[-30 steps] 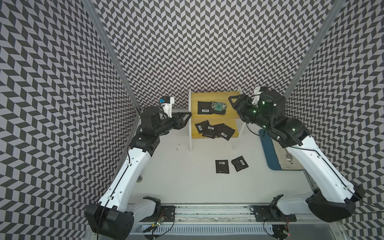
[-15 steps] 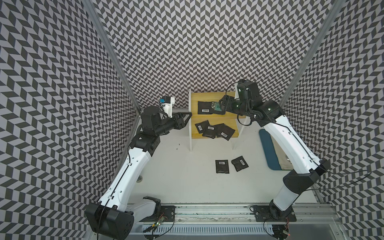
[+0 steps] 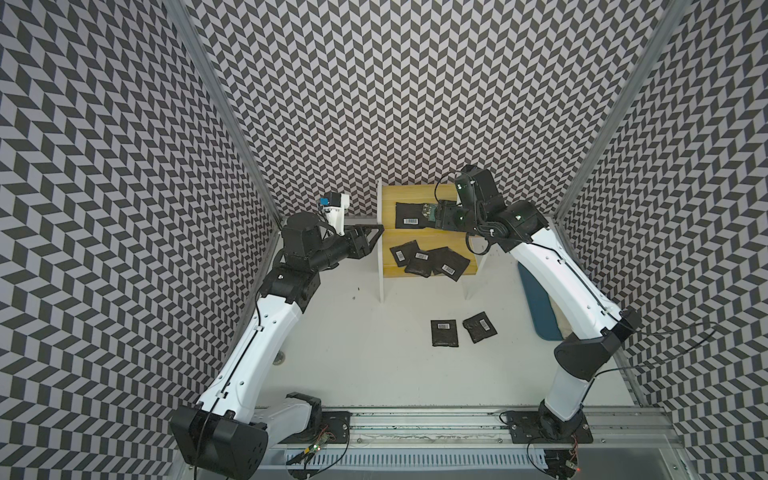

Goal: Remove the tea bags from the shelf
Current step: Pick up the tea bag from the shelf.

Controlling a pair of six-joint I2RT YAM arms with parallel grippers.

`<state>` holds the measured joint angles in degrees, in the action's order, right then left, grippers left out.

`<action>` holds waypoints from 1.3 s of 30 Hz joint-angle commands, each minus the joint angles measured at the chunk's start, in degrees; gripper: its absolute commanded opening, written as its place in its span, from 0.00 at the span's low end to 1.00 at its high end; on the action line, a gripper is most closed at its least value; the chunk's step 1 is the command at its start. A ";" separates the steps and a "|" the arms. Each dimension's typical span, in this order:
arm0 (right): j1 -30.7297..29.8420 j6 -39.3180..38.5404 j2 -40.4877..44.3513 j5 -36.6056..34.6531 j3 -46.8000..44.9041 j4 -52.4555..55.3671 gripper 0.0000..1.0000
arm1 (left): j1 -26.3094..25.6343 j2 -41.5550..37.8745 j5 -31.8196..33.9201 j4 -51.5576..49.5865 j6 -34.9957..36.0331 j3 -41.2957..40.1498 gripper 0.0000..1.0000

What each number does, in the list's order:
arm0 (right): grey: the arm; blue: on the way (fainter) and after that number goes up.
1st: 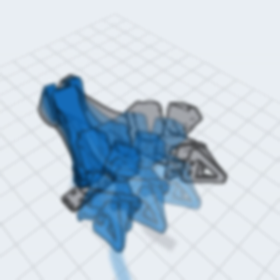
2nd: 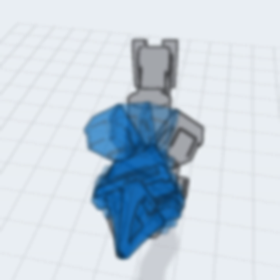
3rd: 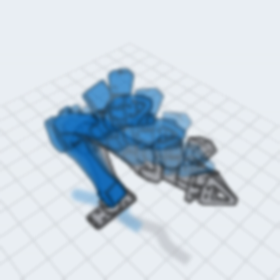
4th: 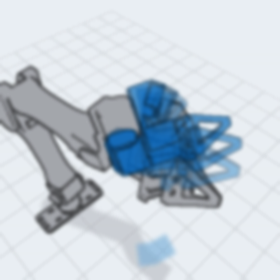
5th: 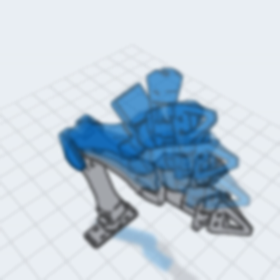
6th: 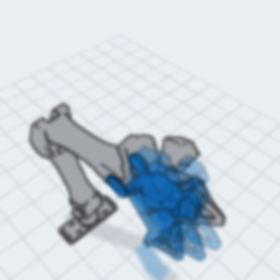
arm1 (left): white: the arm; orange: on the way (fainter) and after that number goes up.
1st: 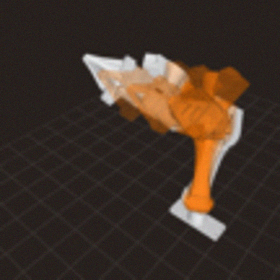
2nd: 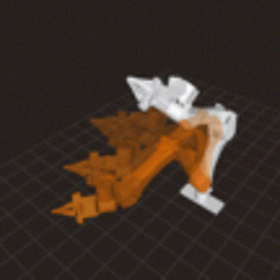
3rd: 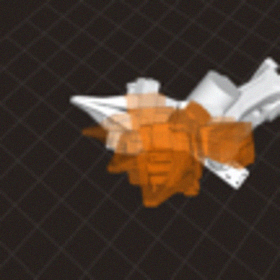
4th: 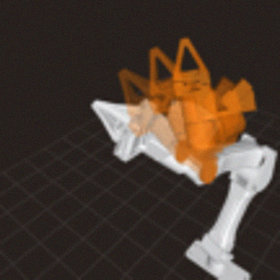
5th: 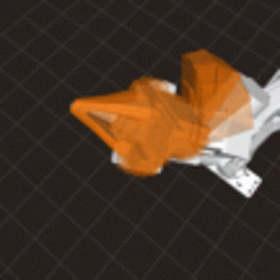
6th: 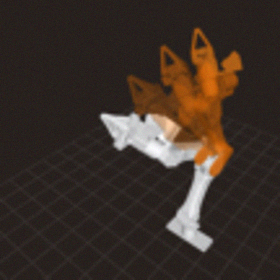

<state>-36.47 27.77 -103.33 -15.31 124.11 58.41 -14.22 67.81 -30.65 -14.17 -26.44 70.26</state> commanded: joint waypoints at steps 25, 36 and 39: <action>-3.54 -2.46 -2.59 -3.17 -6.29 9.20 0.17 | -0.11 -0.64 0.99 0.91 1.22 -1.00 0.53; -3.52 -1.32 0.64 -3.24 -2.28 5.00 0.13 | -0.11 -0.66 1.30 0.38 1.41 -0.74 0.53; -3.52 -1.49 3.54 -3.47 -1.98 1.83 0.13 | -0.10 -0.58 1.43 0.20 1.46 -0.38 0.53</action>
<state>-39.68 26.04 -102.63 -20.01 122.19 57.98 -14.22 67.81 -29.65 -14.20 -25.56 69.52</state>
